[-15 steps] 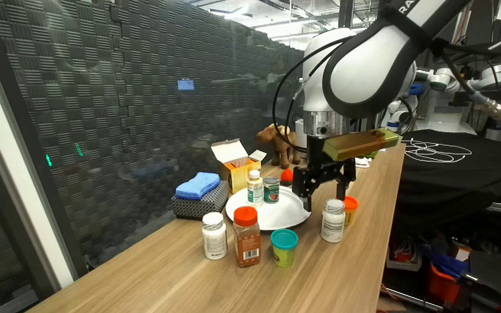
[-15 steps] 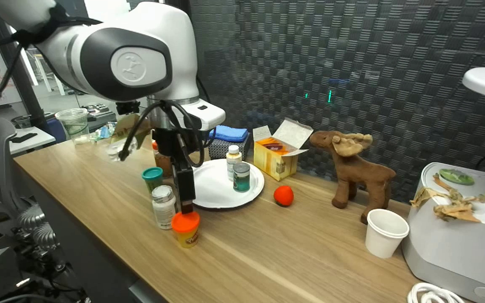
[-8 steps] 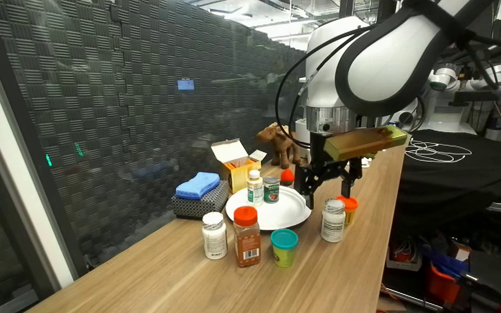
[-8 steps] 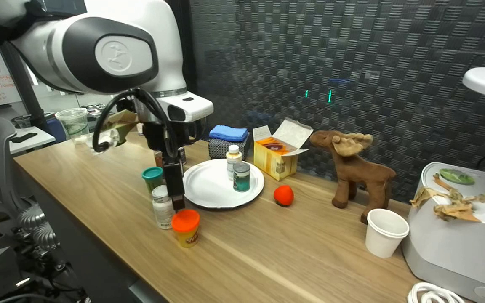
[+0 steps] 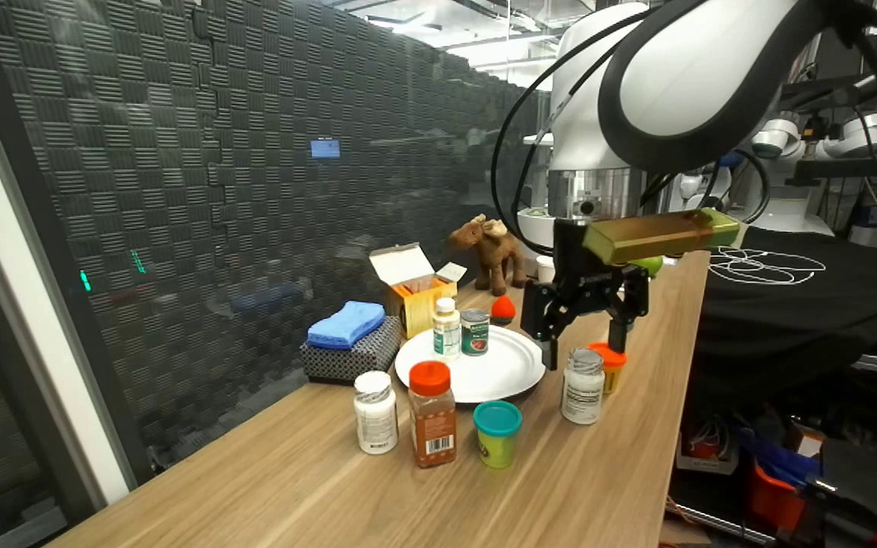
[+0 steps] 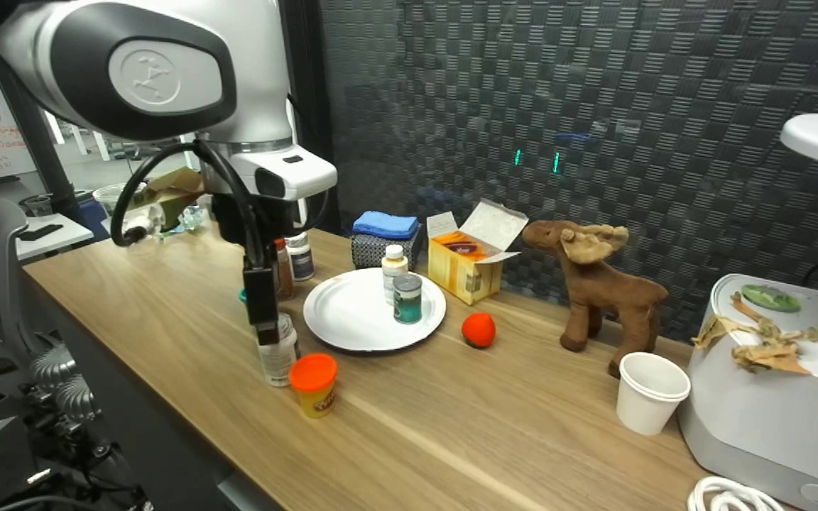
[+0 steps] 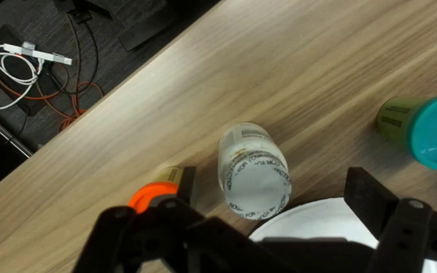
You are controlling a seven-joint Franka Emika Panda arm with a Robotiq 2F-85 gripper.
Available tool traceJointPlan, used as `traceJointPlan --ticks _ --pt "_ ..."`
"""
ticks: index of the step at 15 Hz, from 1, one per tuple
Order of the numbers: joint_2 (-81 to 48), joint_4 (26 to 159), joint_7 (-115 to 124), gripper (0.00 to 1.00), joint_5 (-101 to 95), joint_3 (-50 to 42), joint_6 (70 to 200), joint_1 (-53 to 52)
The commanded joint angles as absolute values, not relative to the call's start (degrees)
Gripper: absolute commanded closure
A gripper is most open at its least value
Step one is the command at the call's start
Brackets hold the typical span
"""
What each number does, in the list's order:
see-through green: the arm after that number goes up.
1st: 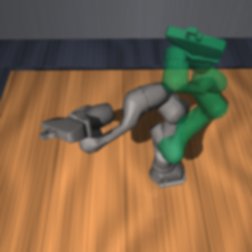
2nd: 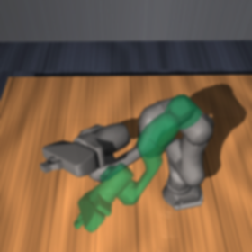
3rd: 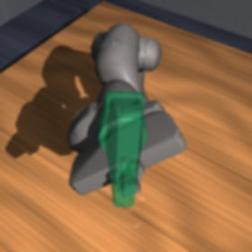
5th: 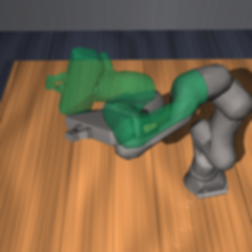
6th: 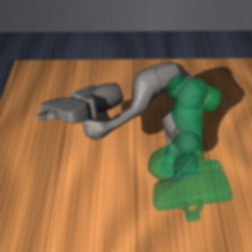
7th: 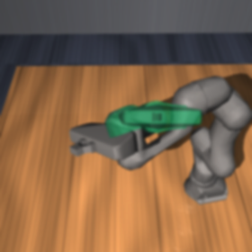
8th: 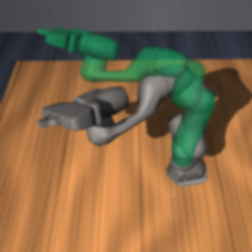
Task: Put all the containers on the white plate
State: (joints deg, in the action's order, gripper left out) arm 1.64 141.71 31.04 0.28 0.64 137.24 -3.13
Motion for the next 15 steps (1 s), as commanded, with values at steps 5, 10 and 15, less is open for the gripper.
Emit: traceJointPlan --ticks 5,10,15 --pt "1.7 141.3 29.4 0.42 0.9 1.0 135.8 -2.1" --pt "0.5 140.4 29.6 0.80 -1.0 0.9 136.1 -1.7" --pt "4.6 142.0 29.8 0.80 -1.6 1.4 135.4 -2.2"
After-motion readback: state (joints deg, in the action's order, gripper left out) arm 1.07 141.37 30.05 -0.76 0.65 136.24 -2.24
